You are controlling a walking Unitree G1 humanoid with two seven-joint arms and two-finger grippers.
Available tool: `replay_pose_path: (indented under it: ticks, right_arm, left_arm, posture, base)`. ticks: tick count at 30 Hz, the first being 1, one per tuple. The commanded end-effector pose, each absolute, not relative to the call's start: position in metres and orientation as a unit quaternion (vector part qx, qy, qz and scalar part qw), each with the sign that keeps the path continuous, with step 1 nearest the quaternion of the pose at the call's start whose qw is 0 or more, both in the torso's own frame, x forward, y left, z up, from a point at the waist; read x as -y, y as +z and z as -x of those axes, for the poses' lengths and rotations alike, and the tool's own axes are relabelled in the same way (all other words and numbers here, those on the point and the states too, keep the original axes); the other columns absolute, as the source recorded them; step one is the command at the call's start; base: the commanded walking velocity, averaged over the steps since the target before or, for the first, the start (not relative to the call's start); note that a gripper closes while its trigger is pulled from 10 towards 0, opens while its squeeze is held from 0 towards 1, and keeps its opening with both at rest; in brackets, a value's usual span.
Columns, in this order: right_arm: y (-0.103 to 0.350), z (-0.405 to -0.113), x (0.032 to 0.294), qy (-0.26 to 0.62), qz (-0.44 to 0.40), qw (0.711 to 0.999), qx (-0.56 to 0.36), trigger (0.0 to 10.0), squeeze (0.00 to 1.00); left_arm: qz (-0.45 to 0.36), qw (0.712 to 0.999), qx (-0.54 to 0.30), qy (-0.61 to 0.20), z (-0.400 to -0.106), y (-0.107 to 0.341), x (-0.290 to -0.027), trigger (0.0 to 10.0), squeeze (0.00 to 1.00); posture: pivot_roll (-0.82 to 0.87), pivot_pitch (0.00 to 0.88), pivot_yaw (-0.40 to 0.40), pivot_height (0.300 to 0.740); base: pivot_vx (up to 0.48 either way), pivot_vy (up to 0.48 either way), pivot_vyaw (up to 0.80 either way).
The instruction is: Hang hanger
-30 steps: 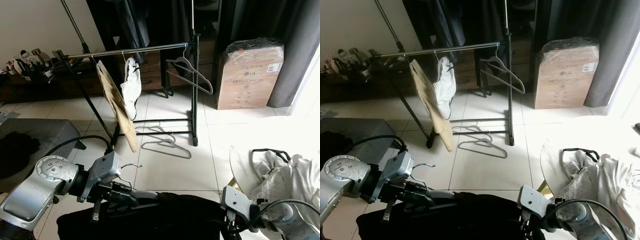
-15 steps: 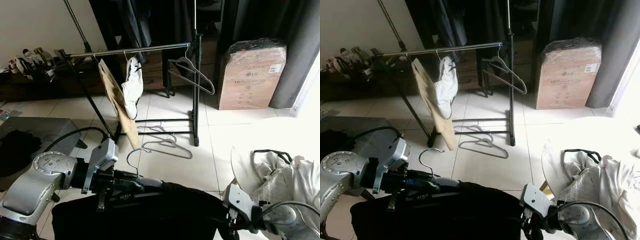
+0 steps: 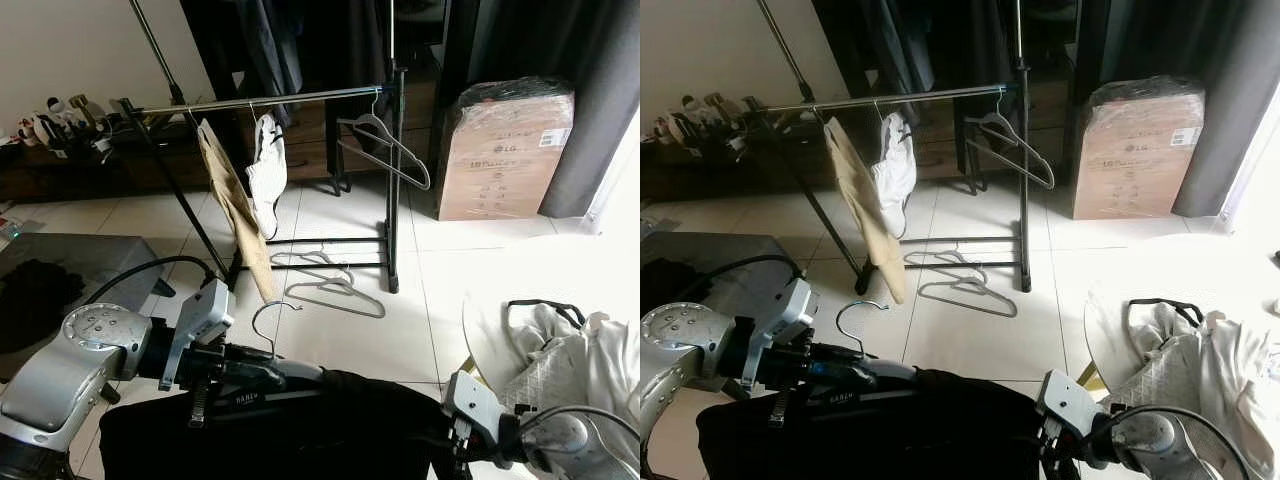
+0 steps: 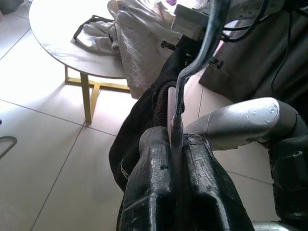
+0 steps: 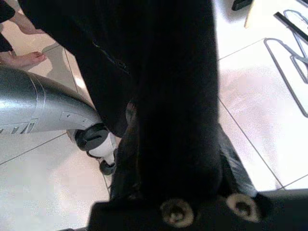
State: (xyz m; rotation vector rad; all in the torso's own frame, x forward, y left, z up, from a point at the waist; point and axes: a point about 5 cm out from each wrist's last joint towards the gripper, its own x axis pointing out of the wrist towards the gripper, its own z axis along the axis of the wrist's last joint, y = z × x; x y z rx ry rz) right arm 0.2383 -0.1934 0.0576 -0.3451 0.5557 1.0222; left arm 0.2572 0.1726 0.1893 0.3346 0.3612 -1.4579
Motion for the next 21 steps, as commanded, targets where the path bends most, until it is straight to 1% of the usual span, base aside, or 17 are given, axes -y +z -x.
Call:
replay_pose_path:
  ticks: [1,5,10,21]
  right_arm:
    - [0.071,-0.244,0.194,0.480,0.166,0.827,-0.241,10.0,1.00]
    - [0.074,-0.244,0.193,0.486,0.177,0.822,-0.239,10.0,1.00]
    - [0.084,-0.249,0.193,0.478,0.173,0.833,-0.218,10.0,1.00]
    - [0.093,-0.250,0.186,0.487,0.173,0.831,-0.204,10.0,1.00]
  left_arm:
    - [-0.193,0.719,-0.166,-0.647,-0.258,0.195,-0.180,0.0,0.00]
    - [-0.205,0.715,-0.178,-0.644,-0.258,0.191,-0.181,0.0,0.00]
    - [-0.215,0.709,-0.196,-0.643,-0.256,0.186,-0.184,0.0,0.00]
    - [-0.217,0.705,-0.196,-0.646,-0.255,0.181,-0.180,0.0,0.00]
  posture:
    - [-0.17,0.094,0.142,0.740]
    - [-0.17,0.096,0.142,0.740]
    - [-0.17,0.100,0.142,0.740]
    - [-0.17,0.103,0.143,0.740]
  base:
    - [0.000,0.000,0.00]
    - [0.000,0.000,0.00]
    - [0.000,0.000,0.00]
    - [0.000,0.000,0.00]
